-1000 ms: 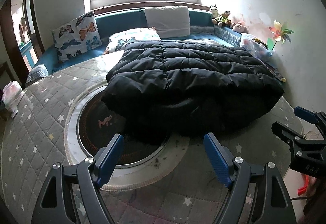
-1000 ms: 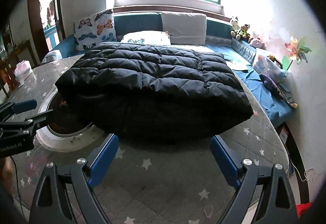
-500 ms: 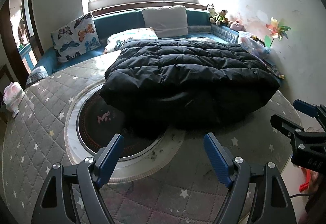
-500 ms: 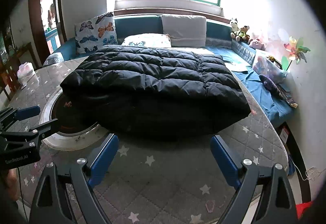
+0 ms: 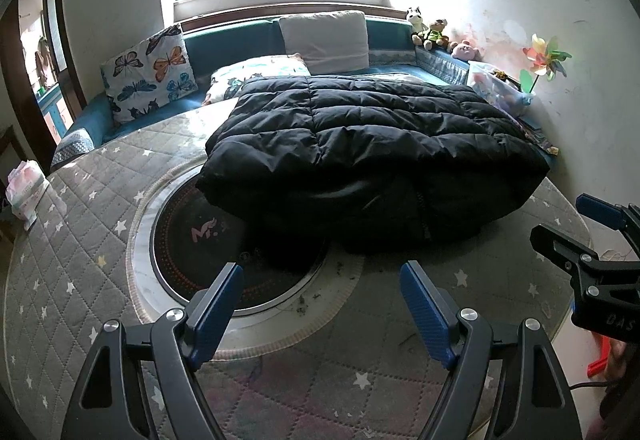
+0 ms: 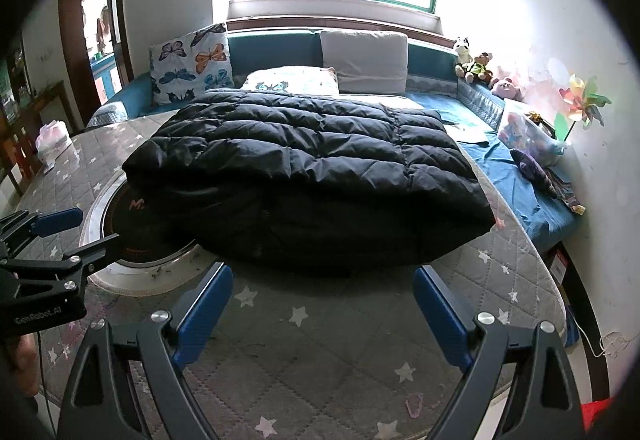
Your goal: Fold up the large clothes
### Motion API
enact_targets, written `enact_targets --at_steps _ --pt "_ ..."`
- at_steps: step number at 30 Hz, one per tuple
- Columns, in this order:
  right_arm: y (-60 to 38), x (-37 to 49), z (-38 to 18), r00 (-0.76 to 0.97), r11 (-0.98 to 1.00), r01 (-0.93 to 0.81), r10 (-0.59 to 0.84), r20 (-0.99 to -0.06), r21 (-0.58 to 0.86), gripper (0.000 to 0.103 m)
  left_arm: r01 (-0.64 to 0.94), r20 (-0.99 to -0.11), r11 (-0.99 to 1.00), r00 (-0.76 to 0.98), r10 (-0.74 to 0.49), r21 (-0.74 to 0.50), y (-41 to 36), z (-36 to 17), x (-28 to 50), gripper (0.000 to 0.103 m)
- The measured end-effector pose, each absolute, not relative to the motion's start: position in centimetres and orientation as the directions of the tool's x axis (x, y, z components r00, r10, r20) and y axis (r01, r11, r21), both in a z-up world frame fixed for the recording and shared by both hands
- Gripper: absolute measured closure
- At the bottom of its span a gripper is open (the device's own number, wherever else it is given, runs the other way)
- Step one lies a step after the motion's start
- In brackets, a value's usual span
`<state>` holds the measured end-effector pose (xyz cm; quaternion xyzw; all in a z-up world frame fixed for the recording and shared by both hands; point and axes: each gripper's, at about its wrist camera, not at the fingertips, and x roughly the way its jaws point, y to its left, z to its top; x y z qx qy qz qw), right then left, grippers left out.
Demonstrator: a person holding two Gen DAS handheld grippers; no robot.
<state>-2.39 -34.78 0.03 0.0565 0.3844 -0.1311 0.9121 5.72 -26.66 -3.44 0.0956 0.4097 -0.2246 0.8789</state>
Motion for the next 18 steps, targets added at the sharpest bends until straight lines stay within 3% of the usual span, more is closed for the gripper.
enact_targets --at_steps 18 --pt "-34.46 -2.20 0.22 0.671 0.962 0.274 -0.190 -0.716 0.001 0.003 0.470 -0.766 0.882 0.560 -0.315 -0.019 -26.51 -3.60 5.74 0.017"
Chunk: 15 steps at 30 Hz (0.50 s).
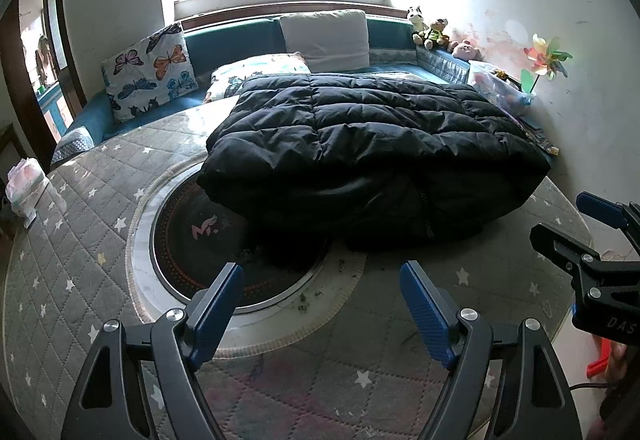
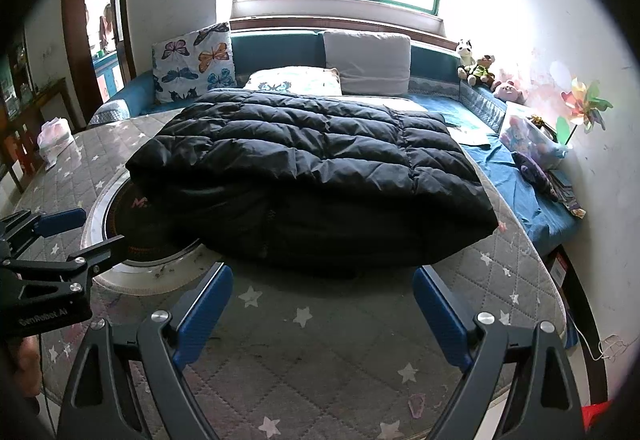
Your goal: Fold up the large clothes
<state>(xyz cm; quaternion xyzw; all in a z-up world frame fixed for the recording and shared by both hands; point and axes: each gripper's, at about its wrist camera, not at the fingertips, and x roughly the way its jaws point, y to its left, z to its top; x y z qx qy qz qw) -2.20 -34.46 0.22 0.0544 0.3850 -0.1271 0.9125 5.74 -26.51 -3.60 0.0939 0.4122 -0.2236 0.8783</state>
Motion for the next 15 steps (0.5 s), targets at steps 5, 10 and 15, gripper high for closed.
enact_targets --at_steps 5,10,15 --pt "-34.41 -2.15 0.31 0.671 0.964 0.266 -0.187 -0.718 -0.002 0.003 0.475 -0.768 0.880 0.557 -0.316 -0.018 -26.57 -3.76 5.65 0.017" --pt "-34.50 -2.02 0.22 0.670 0.965 0.264 -0.185 -0.718 -0.003 0.003 0.473 -0.769 0.881 0.555 -0.317 -0.022 -26.58 -3.92 5.71 0.017" --pt "-34.34 -2.09 0.34 0.670 0.964 0.264 -0.187 -0.718 -0.005 0.003 0.473 -0.770 0.881 0.553 -0.317 -0.024 -26.50 -3.98 5.81 0.017"
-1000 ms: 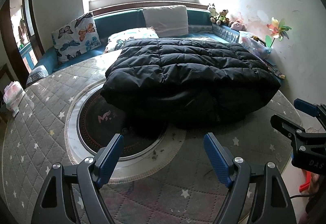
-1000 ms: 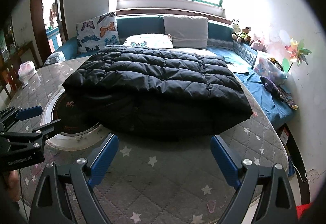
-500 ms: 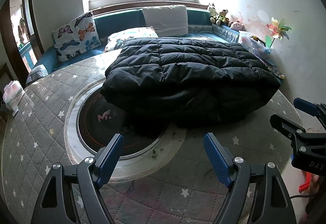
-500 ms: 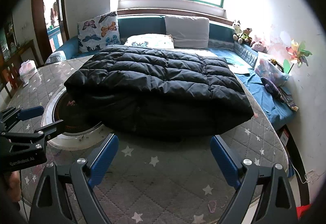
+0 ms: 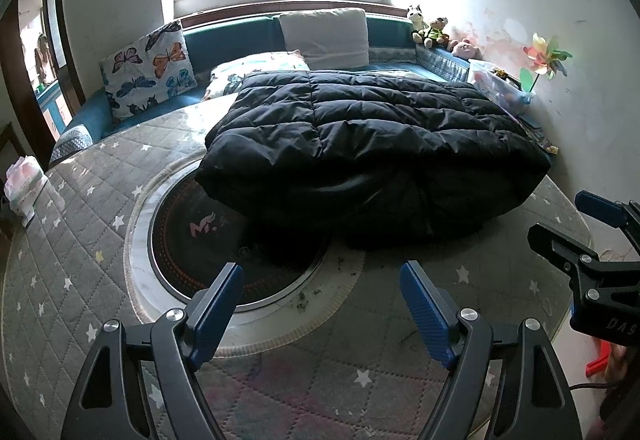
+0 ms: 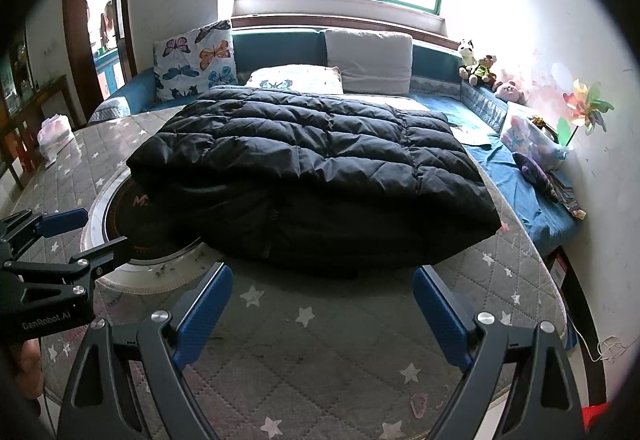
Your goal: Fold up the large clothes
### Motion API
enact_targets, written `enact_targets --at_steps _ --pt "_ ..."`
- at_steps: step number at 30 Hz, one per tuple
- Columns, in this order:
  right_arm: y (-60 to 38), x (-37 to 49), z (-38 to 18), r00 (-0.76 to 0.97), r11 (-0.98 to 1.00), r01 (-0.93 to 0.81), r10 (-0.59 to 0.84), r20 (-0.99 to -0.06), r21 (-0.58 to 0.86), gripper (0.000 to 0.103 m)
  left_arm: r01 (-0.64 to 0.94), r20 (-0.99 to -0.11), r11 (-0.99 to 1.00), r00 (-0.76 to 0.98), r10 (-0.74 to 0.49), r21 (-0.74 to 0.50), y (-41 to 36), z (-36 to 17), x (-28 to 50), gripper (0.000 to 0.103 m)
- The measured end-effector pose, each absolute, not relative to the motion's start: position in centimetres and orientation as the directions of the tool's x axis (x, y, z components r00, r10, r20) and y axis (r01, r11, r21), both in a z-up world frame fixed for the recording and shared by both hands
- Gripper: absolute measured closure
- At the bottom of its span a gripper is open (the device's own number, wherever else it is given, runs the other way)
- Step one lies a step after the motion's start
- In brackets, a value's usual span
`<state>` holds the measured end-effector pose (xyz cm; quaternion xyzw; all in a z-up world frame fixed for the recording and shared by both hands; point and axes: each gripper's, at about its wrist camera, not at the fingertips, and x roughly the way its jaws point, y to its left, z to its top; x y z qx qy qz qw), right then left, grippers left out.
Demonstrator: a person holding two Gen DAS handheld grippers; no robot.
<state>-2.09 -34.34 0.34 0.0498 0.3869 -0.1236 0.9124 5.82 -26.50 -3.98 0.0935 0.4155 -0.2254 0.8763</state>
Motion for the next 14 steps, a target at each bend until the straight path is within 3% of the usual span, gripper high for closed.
enact_targets --at_steps 14 --pt "-34.33 -1.86 0.28 0.672 0.966 0.259 -0.185 -0.717 -0.006 0.003 0.478 -0.761 0.878 0.563 -0.322 -0.018 -26.37 -3.89 5.68 0.017"
